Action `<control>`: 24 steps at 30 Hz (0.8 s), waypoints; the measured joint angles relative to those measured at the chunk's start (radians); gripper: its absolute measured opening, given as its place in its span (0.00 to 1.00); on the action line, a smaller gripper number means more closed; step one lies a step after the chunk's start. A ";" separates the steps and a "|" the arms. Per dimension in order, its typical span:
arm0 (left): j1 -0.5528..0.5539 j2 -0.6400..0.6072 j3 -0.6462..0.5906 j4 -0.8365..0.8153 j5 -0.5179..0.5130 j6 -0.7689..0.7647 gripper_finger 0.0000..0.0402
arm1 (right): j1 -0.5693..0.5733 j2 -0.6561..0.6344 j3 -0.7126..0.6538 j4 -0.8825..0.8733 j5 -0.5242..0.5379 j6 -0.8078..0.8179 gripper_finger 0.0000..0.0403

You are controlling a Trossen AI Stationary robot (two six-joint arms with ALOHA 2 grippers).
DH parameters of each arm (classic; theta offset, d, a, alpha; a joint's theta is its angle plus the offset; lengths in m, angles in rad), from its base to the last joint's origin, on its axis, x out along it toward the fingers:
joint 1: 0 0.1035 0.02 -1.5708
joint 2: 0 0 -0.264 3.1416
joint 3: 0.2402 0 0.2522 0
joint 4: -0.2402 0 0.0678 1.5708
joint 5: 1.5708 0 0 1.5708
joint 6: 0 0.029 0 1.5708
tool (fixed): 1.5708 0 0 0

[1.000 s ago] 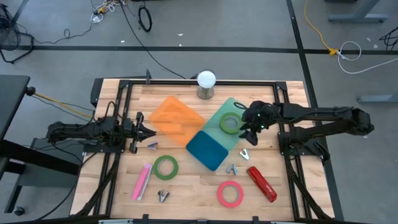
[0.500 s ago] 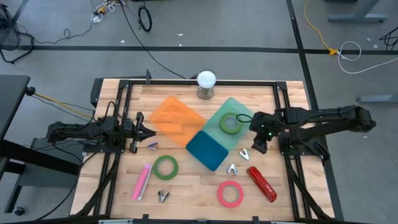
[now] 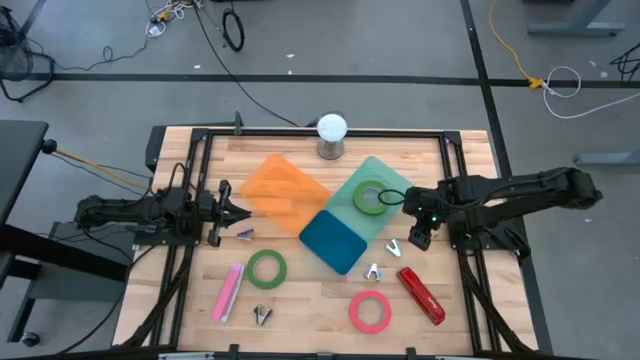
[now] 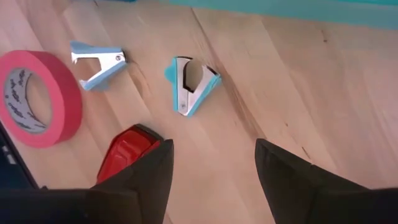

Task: Pick and place Stapler, Stapler remover, tape
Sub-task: Put the light blue staple remover into the blue bin

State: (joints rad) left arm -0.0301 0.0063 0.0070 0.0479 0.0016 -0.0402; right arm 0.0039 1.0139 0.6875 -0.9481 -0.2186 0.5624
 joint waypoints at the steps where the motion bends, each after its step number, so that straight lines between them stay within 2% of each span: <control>1: 0.000 0.000 0.000 0.000 0.000 0.000 0.08 | 0.002 0.005 -0.006 0.011 -0.003 -0.001 0.55; 9: 0.000 0.000 0.000 0.000 0.000 0.000 0.08 | 0.012 0.015 -0.102 0.141 -0.018 0.070 0.55; 24: 0.000 0.000 0.000 0.000 0.000 0.000 0.08 | 0.012 0.015 -0.249 0.435 0.003 0.078 0.55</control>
State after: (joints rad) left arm -0.0301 0.0063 0.0070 0.0479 0.0017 -0.0406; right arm 0.0158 1.0290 0.4385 -0.5132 -0.2154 0.6407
